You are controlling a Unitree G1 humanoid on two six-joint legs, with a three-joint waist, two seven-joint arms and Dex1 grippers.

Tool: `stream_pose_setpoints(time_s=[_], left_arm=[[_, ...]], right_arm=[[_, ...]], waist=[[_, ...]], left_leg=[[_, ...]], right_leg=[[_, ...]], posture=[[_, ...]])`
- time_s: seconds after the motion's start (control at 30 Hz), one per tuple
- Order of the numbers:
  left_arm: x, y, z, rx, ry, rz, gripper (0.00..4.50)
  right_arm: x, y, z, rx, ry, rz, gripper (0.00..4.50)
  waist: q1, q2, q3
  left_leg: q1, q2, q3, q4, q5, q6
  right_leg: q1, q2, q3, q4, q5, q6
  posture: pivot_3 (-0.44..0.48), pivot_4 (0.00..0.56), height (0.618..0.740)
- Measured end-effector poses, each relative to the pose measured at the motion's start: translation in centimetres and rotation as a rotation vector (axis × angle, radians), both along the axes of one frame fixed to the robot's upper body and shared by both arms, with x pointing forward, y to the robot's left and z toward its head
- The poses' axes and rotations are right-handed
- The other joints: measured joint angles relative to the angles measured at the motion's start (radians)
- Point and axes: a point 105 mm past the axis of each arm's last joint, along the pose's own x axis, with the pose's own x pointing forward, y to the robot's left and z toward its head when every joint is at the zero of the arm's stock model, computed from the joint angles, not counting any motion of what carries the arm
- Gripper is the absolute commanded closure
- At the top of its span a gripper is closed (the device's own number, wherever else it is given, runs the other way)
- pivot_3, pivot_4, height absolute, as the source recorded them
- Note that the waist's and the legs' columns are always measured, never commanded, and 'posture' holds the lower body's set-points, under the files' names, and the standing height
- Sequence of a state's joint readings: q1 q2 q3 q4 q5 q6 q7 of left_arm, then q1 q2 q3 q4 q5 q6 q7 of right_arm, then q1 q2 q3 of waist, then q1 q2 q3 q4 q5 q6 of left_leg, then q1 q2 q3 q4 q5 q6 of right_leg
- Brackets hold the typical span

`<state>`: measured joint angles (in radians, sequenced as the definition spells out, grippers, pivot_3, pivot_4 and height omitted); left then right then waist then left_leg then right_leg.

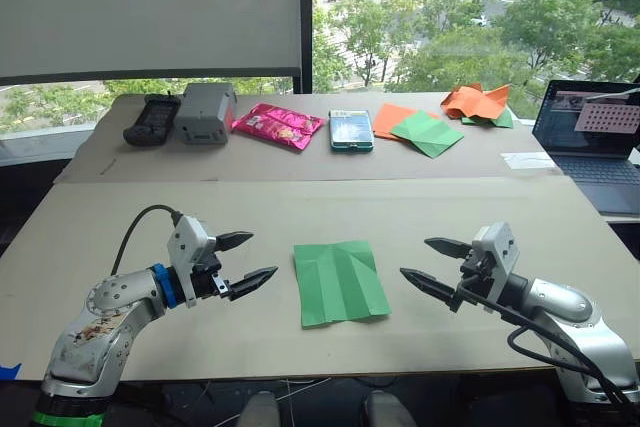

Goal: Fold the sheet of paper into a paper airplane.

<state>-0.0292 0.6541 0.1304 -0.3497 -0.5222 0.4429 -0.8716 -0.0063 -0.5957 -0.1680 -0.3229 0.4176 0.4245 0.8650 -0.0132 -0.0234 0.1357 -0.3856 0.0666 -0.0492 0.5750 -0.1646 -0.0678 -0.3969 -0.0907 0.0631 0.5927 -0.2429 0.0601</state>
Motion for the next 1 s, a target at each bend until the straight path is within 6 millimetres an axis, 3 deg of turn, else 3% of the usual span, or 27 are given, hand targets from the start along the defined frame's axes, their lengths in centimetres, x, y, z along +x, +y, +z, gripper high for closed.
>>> stream_pose_setpoints(time_s=[0.23,0.37,0.6,0.7,0.83,1.0], left_arm=[[-0.1,-0.2,0.0,-0.017,0.022,-0.019,0.0],[0.6,-1.5,-0.2,-0.008,0.021,-0.079,1.17],[1.9,-5.9,-1.8,-0.056,0.031,-0.216,3.61],[2.3,-7.1,-3.3,-0.038,0.05,-0.242,4.46],[2.1,-7.6,-5.3,0.032,0.081,-0.269,4.46],[2.1,-7.3,-6.5,0.099,0.089,-0.277,4.46]], right_arm=[[-0.1,-0.1,-0.3,-0.001,0.01,-0.005,0.02],[-0.1,-0.1,-0.3,-0.001,0.009,-0.012,0.0],[0.1,-0.1,-0.5,-0.005,0.009,-0.035,0.0],[0.2,-0.1,-0.7,-0.016,0.01,-0.049,0.0],[0.3,0.0,-0.9,-0.028,0.012,-0.063,0.0],[0.4,0.3,-1.2,-0.052,0.014,-0.067,0.0]], waist=[[0.0,0.0,0.0],[0.003,0.0,0.0],[0.0,0.001,-0.001],[-0.001,0.001,0.0],[-0.003,0.001,-0.001],[-0.002,0.001,0.0]], left_leg=[[0.0,0.0,0.0,0.0,0.0,0.0],[-0.001,-0.001,0.0,0.0,0.0,0.0],[-0.002,-0.001,-0.001,0.001,0.001,0.001],[-0.001,-0.001,-0.001,0.001,0.001,0.001],[-0.001,0.0,-0.003,0.001,0.001,0.001],[-0.001,0.0,-0.003,0.001,0.001,0.001]], right_leg=[[0.0,0.0,0.0,0.0,0.0,0.0],[0.0,0.0,0.0,0.0,0.0,0.0],[0.006,0.001,0.0,0.0,0.0,0.0],[0.007,0.002,0.001,0.001,0.0,0.001],[0.007,0.004,0.001,0.002,0.001,0.001],[0.006,0.004,0.002,0.001,0.0,0.001]], posture=[[0.0,0.15,0.718],[0.0,0.15,0.718],[0.0,0.15,0.718],[0.0,0.15,0.718],[0.0,0.15,0.718],[0.0,0.15,0.718]])
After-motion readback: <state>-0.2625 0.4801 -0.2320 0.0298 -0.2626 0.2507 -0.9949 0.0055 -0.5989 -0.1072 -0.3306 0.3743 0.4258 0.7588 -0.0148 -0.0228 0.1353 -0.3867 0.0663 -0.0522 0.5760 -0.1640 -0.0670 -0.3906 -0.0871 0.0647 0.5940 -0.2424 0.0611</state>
